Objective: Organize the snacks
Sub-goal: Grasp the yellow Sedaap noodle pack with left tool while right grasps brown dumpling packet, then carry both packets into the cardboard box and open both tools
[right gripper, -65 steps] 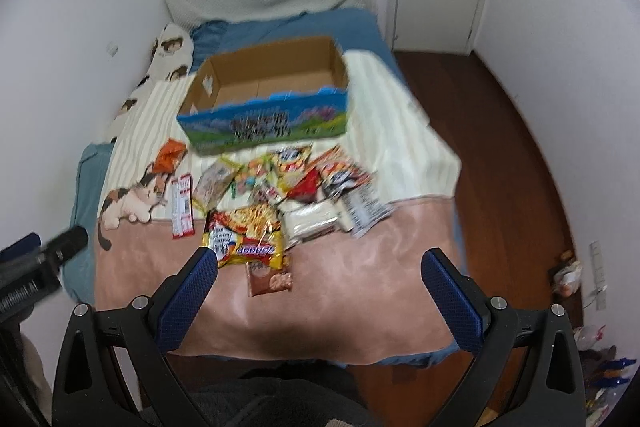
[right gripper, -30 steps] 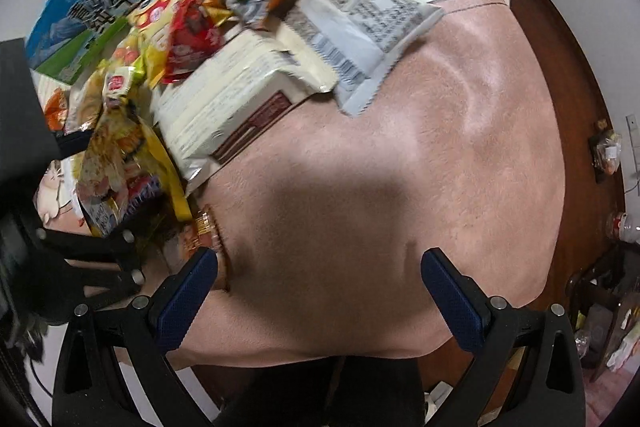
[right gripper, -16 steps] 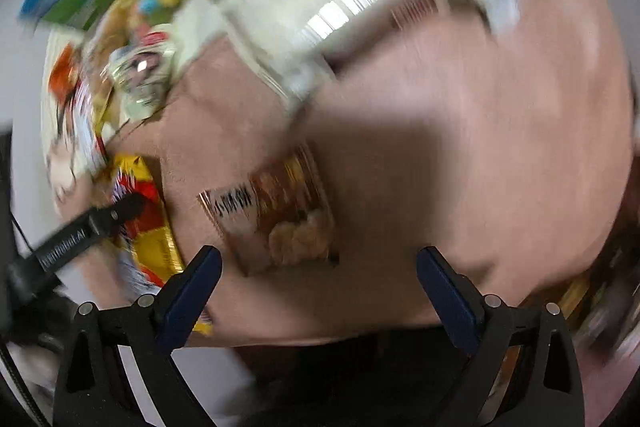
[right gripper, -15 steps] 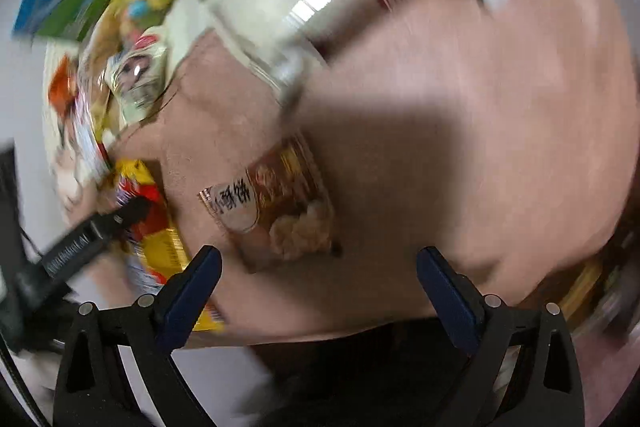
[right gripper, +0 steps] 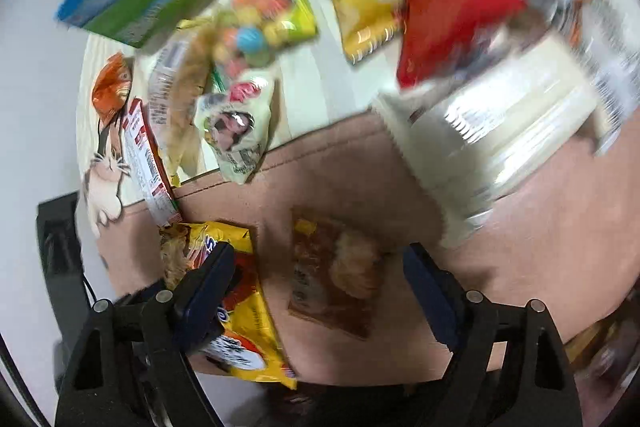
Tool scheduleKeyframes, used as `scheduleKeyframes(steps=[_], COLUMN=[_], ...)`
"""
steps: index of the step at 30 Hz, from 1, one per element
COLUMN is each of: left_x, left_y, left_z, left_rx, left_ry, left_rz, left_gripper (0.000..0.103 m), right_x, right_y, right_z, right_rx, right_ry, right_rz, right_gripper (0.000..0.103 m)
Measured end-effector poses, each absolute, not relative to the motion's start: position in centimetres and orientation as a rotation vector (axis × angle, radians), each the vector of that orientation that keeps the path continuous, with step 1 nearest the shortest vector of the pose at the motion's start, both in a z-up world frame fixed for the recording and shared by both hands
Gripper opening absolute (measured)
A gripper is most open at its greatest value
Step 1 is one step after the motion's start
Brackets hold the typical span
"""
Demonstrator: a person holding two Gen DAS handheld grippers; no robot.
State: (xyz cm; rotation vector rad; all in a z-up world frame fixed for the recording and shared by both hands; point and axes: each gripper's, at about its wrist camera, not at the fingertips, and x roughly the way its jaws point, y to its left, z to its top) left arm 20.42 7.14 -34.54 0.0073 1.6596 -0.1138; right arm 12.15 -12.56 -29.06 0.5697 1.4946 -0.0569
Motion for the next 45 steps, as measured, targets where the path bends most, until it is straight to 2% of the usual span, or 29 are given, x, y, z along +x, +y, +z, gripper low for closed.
scheduleKeyframes(steps=[3, 8, 13, 15, 16, 19, 23, 30, 36, 38, 40, 45], left_x=[20.0, 20.2, 21.8, 21.4, 21.1, 20.2, 18.9, 16.9, 17.1, 17.0, 17.0, 16.3], left_y=[6.3, 8.0, 10.9, 10.3, 9.7, 9.3, 10.0, 10.5, 9.4, 9.6, 9.7, 10.1], left_z=[-36.2, -35.9, -37.9, -39.5, -40.0, -40.8, -42.6, -43.8, -40.9, -39.9, -39.5, -36.0], left_rx=[0.089, 0.074, 0.013, 0.079, 0.132, 0.188, 0.130, 0.150, 0.163, 0.164, 0.162, 0.185], left_ry=[1.669, 1.564, 1.613, 1.647, 1.645, 1.632, 1.638, 1.614, 1.573, 1.568, 1.562, 1.516], left_rz=[-0.121, -0.034, -0.034, -0.064, -0.080, -0.096, -0.084, -0.067, -0.056, -0.057, -0.058, -0.077], left_gripper=[0.088, 0.086, 0.087, 0.090, 0.091, 0.091, 0.091, 0.091, 0.084, 0.084, 0.083, 0.083], right_x=[11.5, 10.9, 11.6, 12.2, 12.4, 11.9, 9.9, 7.7, 6.1, 6.1, 5.6, 6.2], right_y=[-13.4, -13.3, -11.3, -9.6, -8.8, -6.9, -6.9, -9.9, -11.1, -10.4, -10.4, -7.7], right_z=[-29.0, -31.1, -32.3, -32.9, -33.0, -32.9, -32.3, -31.8, -32.5, -32.9, -33.1, -33.4], right_rx=[0.591, 0.575, 0.482, 0.403, 0.347, 0.129, -0.061, 0.159, 0.197, 0.196, 0.194, 0.170], right_ry=[1.510, 1.558, 1.558, 1.569, 1.568, 1.561, 1.559, 1.552, 1.544, 1.544, 1.536, 1.509], right_rz=[-0.092, -0.128, -0.168, -0.179, -0.169, -0.076, -0.027, -0.056, -0.131, -0.148, -0.170, -0.163], right_gripper=[0.088, 0.088, 0.077, 0.072, 0.064, 0.059, 0.059, 0.064, 0.065, 0.064, 0.060, 0.059])
